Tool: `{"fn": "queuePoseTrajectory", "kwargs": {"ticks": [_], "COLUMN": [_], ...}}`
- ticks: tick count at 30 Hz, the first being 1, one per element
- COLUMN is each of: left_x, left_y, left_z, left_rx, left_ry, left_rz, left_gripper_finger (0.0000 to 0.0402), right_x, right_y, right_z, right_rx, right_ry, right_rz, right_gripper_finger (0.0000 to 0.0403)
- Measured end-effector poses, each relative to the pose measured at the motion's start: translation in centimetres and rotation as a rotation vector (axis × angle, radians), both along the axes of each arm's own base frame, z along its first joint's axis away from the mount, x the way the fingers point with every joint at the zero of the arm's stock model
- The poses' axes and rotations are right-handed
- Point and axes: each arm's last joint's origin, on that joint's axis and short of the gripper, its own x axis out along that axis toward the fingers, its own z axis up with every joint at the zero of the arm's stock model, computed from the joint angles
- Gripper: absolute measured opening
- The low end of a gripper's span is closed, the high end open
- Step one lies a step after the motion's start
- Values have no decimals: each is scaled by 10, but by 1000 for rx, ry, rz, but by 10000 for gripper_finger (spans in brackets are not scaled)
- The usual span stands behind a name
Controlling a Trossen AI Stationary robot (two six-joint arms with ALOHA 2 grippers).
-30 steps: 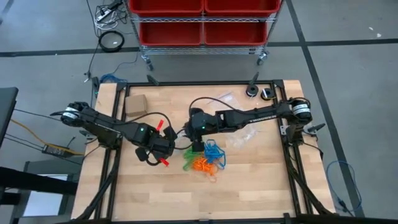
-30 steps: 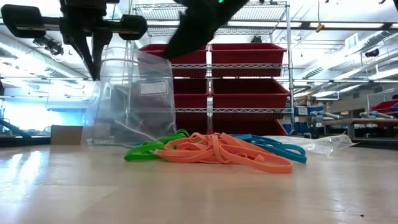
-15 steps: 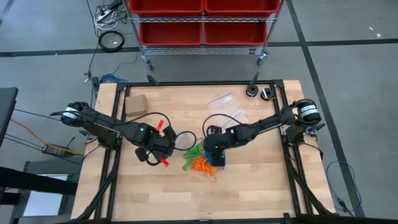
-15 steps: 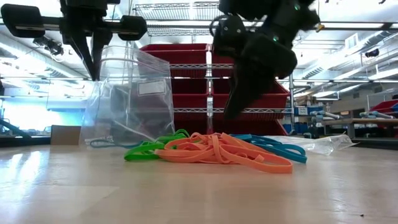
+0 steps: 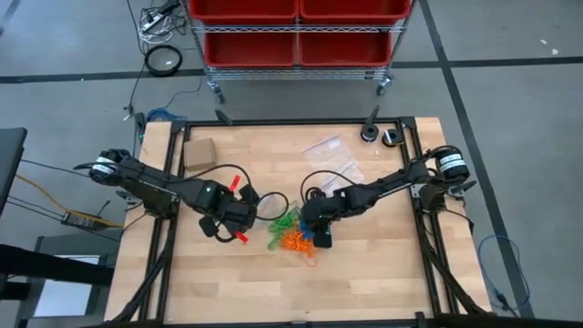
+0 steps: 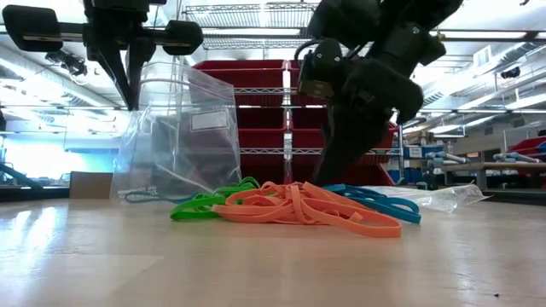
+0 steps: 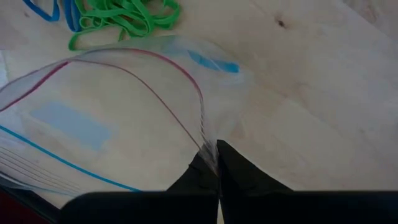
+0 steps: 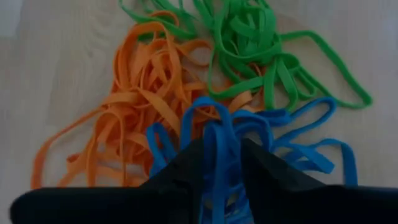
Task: Sort rubber bands
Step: Put the blue rubber band into the top left transparent zip bag
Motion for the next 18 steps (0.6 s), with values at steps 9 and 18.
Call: {"fn": "queuePoseTrajectory", "kwargs": {"ticks": [9,18], "left_x": [0,0], "left_y": [0,0], "left_z": [0,0], "left_rx": [-2,-4], "left_ry": [0,-1], "left_rz": [9,19], "left_gripper_finger": [0,0], "right_x": [0,5], "right_y": [-1,-1], "right_z": [-1,53], "right_rx": [-53,-109], "right_ry": [1,-186], "right_rz": [20,22], "right_gripper_finger": [6,0]}}
